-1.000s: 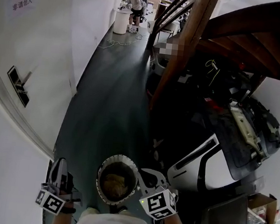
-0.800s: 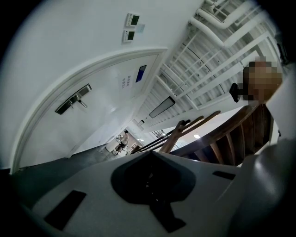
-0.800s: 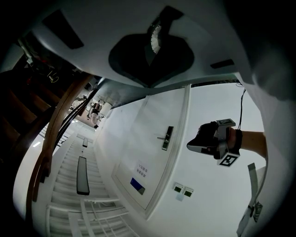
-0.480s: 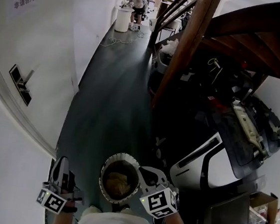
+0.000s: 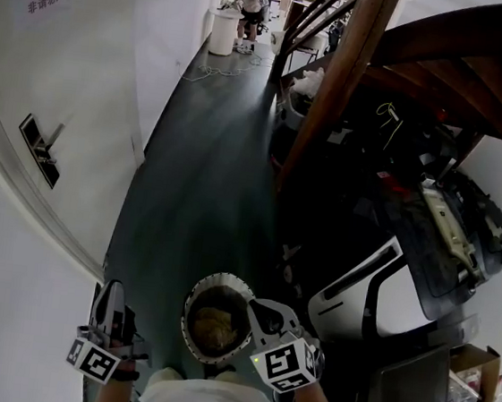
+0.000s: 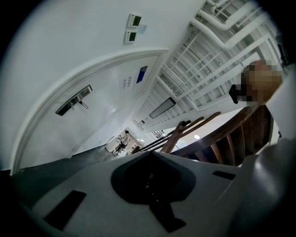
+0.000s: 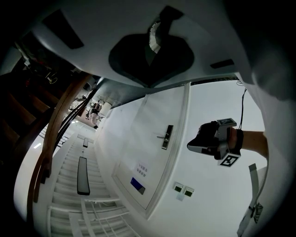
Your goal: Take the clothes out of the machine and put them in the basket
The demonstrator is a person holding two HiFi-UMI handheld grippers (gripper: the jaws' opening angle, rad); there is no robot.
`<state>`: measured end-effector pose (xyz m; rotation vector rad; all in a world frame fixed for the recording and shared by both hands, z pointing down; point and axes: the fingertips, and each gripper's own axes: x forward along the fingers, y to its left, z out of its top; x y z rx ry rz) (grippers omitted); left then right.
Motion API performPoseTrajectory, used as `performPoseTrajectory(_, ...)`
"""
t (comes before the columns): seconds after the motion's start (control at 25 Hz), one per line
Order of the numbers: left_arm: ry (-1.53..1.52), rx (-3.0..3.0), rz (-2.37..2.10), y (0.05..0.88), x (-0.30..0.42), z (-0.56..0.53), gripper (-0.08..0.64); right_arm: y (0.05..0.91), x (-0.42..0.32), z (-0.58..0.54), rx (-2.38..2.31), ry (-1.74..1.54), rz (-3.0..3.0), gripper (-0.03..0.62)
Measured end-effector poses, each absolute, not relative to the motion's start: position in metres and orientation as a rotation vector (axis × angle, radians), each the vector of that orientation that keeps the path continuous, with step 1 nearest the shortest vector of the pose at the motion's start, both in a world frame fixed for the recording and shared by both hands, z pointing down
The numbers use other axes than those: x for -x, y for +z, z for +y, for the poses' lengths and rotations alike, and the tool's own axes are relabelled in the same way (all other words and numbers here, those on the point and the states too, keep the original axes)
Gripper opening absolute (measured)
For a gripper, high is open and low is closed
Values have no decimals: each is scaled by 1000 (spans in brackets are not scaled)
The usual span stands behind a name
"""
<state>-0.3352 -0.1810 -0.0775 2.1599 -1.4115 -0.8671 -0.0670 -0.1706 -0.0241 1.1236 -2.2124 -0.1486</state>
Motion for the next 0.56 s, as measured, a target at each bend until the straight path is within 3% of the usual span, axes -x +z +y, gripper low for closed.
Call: performPoseTrajectory(0.56, -865, -2133, -1433, -70, 348, -175, 12, -22, 80, -171, -1117, -156, -2225, 12)
